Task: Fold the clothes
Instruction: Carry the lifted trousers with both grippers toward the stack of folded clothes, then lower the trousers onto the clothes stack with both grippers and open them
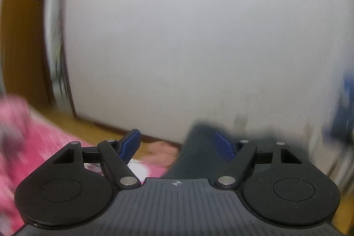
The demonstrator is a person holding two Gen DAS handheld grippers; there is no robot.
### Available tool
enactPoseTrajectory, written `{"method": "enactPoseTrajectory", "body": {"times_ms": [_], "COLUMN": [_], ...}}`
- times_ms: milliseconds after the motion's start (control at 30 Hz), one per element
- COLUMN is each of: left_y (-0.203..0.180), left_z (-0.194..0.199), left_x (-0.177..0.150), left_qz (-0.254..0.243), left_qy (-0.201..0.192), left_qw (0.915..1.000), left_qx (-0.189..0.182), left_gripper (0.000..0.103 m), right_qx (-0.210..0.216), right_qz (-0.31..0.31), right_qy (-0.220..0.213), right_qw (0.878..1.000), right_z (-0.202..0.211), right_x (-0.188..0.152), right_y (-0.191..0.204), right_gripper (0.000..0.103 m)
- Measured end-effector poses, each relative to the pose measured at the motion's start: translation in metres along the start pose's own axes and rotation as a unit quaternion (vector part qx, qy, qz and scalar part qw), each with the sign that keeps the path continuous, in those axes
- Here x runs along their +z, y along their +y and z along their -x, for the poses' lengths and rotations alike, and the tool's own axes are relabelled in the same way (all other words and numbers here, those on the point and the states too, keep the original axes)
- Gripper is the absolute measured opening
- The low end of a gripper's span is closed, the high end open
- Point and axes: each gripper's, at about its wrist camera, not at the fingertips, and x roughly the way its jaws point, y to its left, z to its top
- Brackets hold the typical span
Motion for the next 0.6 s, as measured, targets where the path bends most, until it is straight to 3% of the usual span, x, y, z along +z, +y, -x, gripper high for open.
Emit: {"method": "enactPoseTrajectory", "body": {"times_ms": [100,167,200,267,400,533,600], "left_y": [-0.025,-0.018,-0.013,0.008,0.048,0.057,0.062], "left_z": [0.024,0.010,0.003,-0.011,-0.024,-0.001,0.004], "left_x": [-0.033,-0.057,-0.067,-0.075,-0.075,-0.063,-0.059], "left_qz": [-0.104,-0.083,-0.067,0.012,0.168,0.214,0.222], "left_qy": [0.010,0.046,0.064,0.095,0.099,0.064,0.055], "left_qw": [0.9945,0.9953,0.9956,0.9954,0.9796,0.9737,0.9727], "left_qx": [0.011,0.015,0.015,0.002,-0.049,-0.046,-0.040], "left_gripper": [0.069,0.062,0.058,0.058,0.059,0.064,0.071], "right_qx": [0.019,0.020,0.011,-0.009,-0.003,0.023,0.036], "right_qz": [0.081,0.117,0.124,0.142,0.152,0.126,0.101], "right_qy": [0.039,0.069,0.085,0.107,0.098,0.064,0.070], "right_qw": [0.996,0.991,0.989,0.984,0.984,0.990,0.992], "right_z": [-0.007,-0.013,-0.017,-0.024,-0.005,0.033,0.047], "right_x": [-0.030,-0.055,-0.068,-0.090,-0.091,-0.080,-0.086], "right_y": [0.031,0.041,0.041,0.038,0.046,0.059,0.058], "right_gripper": [0.040,0.036,0.035,0.035,0.035,0.035,0.037]}}
